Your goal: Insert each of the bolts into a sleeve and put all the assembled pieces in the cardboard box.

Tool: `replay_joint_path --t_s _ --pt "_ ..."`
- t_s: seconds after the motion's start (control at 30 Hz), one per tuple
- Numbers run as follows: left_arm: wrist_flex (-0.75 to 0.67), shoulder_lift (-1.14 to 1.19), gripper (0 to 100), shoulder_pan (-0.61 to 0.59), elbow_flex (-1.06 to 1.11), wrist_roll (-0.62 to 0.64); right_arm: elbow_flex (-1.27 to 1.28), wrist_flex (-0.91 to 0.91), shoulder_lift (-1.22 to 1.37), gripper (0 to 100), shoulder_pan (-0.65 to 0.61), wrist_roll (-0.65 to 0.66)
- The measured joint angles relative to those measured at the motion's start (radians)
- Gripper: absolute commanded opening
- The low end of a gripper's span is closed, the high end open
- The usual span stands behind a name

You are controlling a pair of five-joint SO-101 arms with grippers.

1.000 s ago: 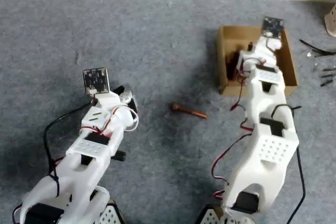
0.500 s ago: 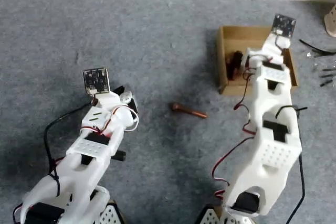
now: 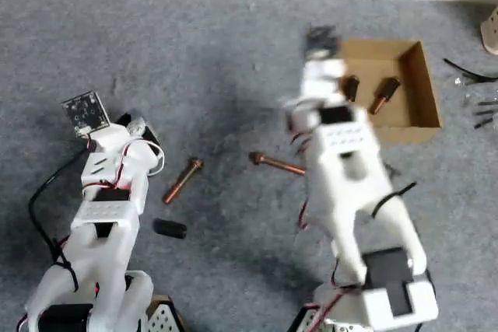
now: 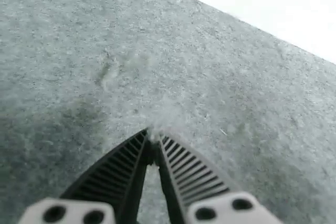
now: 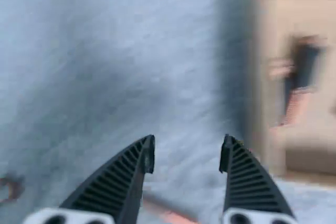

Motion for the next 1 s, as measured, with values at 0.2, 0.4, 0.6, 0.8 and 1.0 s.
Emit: replay_joint_path --t_s 0.2,0.4,0.6,0.8,1.0 --pt "0.000 0.000 1 -0.049 -0.003 0.000 0.121 0.000 -0.063 17.7 -0.212 0.011" --pt "0.000 0.000 1 -0.081 -0.003 0.000 0.176 0.000 -0.064 17.7 -0.381 0.121" --pt "0.014 0.000 1 -0.245 -0.055 0.000 0.176 0.000 -0.064 17.7 -0.539 0.137" --pt "0.160 0.000 1 -0.434 -0.120 0.003 0.173 0.000 -0.064 17.7 -0.687 0.173" --pt "0.173 0.003 1 -0.485 -0.121 0.003 0.173 0.000 -0.064 17.7 -0.753 0.210"
